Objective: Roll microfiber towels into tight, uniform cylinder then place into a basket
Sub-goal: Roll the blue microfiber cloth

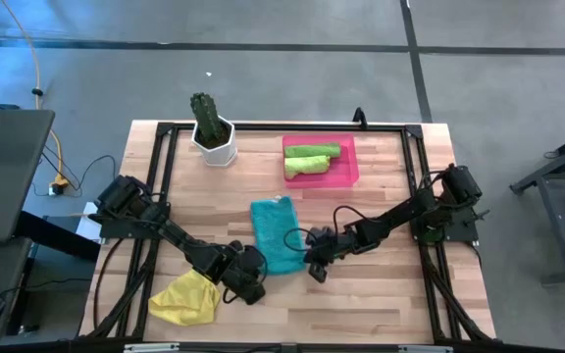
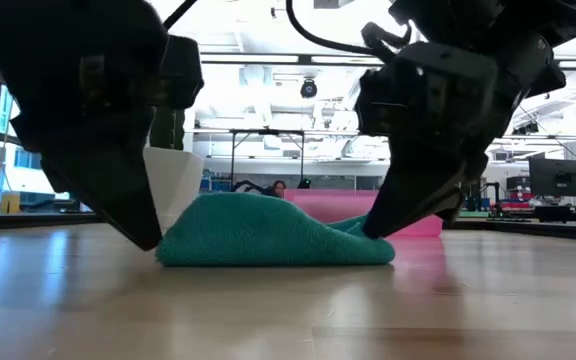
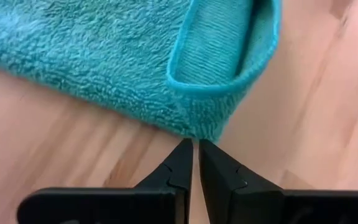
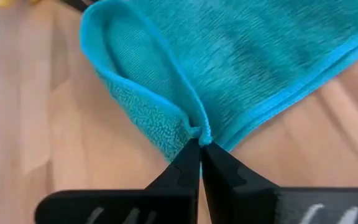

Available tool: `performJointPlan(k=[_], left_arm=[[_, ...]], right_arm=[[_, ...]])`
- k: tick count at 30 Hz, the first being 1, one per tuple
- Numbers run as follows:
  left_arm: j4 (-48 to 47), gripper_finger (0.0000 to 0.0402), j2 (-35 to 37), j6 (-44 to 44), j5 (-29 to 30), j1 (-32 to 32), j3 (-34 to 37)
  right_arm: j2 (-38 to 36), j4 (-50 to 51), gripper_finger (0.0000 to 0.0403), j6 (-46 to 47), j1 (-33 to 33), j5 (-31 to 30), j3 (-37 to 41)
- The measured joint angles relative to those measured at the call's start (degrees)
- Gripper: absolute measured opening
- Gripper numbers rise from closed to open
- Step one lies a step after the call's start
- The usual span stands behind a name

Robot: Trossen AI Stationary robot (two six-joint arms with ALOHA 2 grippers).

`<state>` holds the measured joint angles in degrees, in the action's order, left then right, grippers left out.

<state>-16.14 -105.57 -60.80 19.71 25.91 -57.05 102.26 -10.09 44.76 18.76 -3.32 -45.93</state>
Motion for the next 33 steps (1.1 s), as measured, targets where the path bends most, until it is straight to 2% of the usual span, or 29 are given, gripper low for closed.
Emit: performJointPlan(k=[4,7,10,12,15,18,19,25,33], left_arm=[[-0.66,0.0019,0.12,-2.43,-0.37,0.0,-0.01],[0.43,0.0019,0.15,-3.56,-3.43,0.01,-0.01],[4.7,0.0019,0.89,-1.89,-4.91,0.65,0.0],[9.45,0.0019,0.96,1.86,-2.19,1.32,-0.06],[15.36,0.0019,1.03,7.59,5.25,1.92,-0.09],[15.04,0.0019,0.47,8.77,13.2,1.73,-0.05],[14.91,0.0019,0.05,8.48,14.23,1.42,-0.05],[12.77,0.0019,-2.32,7.65,10.97,0.39,-0.03],[8.0,0.0019,-4.95,1.75,8.59,0.46,-0.16]], right_arm=[[0.02,0.65,0.0,0.27,0.0,-3.26,-0.04],[0.04,0.83,0.0,0.28,0.0,-4.17,-0.04],[0.04,1.12,0.0,0.28,0.0,-4.19,-0.04],[0.06,1.26,0.0,0.26,0.0,-4.19,-0.04],[0.09,1.43,0.0,0.22,0.0,-4.21,-0.04],[0.11,1.53,0.0,-0.12,0.0,-4.28,-0.04],[0.11,1.55,0.0,-0.18,0.0,-4.42,-0.04],[0.11,1.95,0.0,-0.2,0.0,-5.79,-0.07],[0.13,2.21,0.0,-0.38,0.02,-5.79,-0.07]])
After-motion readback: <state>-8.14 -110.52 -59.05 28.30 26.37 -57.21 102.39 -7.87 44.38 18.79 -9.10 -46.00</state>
